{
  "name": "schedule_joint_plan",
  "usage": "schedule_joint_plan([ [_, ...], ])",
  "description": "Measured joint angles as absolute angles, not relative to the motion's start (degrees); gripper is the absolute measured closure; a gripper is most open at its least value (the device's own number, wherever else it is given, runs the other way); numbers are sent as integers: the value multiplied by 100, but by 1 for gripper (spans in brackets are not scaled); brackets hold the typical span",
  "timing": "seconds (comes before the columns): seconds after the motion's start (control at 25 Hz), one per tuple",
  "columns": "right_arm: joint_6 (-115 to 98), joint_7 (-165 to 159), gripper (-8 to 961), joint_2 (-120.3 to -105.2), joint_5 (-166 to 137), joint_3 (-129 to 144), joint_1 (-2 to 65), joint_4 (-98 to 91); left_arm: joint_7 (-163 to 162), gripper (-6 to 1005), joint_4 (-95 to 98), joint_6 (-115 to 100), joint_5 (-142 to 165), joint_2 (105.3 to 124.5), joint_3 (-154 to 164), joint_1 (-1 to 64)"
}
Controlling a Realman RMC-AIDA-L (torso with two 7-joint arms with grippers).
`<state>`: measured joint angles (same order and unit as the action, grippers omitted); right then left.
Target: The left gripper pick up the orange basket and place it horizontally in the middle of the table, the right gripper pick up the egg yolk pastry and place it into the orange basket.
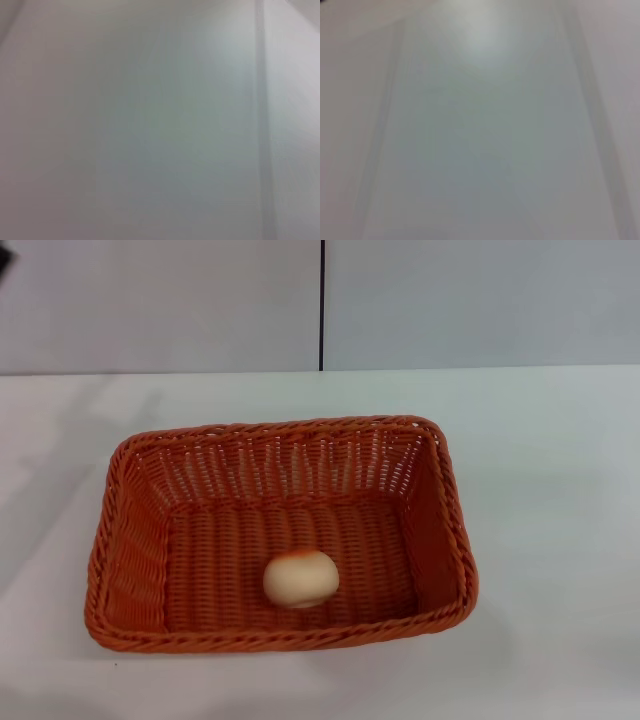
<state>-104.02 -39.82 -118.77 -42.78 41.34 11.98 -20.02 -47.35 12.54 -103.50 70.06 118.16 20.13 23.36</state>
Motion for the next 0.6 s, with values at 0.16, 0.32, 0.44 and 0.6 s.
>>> schedule_joint_plan([
  [0.16, -10924, -3135, 326, -11902, -3902, 3310, 1191, -956, -3814, 214, 729, -10332, 6779, 11836, 1403, 2299],
  [0.32, -11093, -2756, 326, -11909, -3673, 2779, 1205, -348, -3282, 215, 363, -10265, 6750, 11838, 820, 2293],
  [0.44, -11107, -2693, 326, -11912, -3661, 2485, 1208, -120, -3187, 215, 302, -10217, 6748, 11839, 673, 2293],
  [0.6, -11118, -2670, 326, -11914, -3655, 2273, 1196, -52, -3178, 215, 294, -10100, 6746, 11839, 644, 2294],
])
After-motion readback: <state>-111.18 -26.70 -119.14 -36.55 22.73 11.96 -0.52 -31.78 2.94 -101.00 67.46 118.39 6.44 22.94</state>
